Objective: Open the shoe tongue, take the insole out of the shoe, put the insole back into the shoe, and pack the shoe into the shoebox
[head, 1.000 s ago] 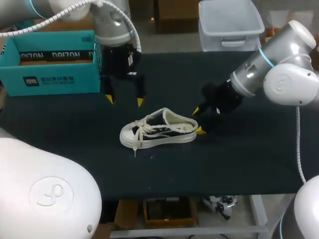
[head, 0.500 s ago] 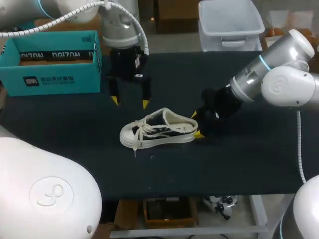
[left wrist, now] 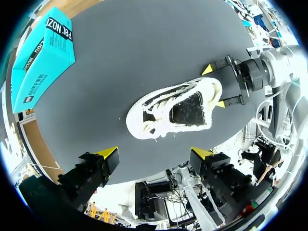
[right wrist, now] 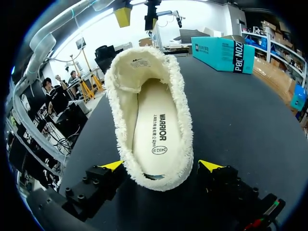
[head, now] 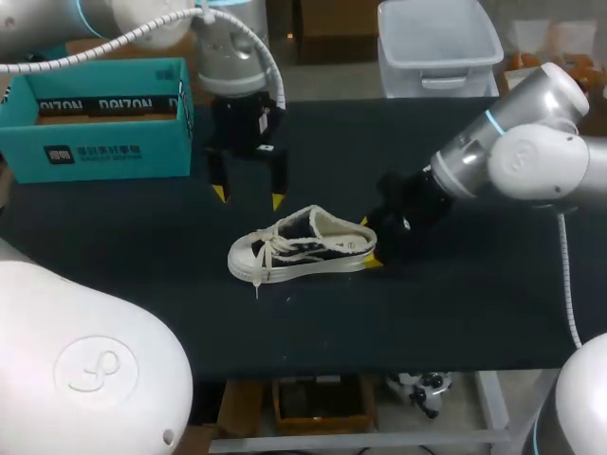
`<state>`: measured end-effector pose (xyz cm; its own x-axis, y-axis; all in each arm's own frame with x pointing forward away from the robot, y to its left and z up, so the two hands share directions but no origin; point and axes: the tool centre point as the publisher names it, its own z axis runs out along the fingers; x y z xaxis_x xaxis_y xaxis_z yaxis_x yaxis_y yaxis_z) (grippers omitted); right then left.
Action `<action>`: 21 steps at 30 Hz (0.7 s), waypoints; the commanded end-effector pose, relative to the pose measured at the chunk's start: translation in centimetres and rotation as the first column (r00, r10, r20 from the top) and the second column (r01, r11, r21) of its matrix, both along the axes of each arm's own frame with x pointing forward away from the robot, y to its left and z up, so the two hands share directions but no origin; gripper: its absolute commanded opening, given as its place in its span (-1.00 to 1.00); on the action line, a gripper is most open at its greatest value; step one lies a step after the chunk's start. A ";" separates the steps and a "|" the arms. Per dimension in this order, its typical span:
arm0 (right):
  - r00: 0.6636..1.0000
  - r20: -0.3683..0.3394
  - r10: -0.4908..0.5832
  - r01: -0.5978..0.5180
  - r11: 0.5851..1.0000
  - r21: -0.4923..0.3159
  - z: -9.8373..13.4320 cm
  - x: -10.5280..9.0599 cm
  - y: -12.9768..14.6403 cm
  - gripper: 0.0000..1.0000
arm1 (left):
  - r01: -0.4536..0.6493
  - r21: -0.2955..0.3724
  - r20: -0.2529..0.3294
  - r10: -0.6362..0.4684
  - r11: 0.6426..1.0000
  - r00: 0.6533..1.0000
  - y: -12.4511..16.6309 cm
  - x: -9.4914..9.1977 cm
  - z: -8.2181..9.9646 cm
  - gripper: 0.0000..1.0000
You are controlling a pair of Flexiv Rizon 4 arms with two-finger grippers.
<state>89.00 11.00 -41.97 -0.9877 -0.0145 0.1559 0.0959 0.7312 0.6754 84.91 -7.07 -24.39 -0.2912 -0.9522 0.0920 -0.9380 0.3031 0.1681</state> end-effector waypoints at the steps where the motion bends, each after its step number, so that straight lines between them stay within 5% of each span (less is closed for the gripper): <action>1: 1.000 -0.011 0.005 -0.005 1.000 0.015 -0.6 0.3 0.4 1.00 | -0.004 0.002 0.010 0.004 1.000 1.000 -0.1 -0.3 0.0 1.00; 21: 1.000 -0.014 0.025 -0.024 0.997 0.072 -1.6 -1.0 2.2 1.00 | -0.024 0.005 0.011 0.024 1.000 1.000 -0.5 -0.4 -0.4 1.00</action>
<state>88.26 12.92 -42.85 -0.9842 -0.0482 0.1704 0.0908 0.6886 0.7194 84.64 -7.44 -24.68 -0.2713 -0.9588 0.0842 -0.9459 0.2818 0.1607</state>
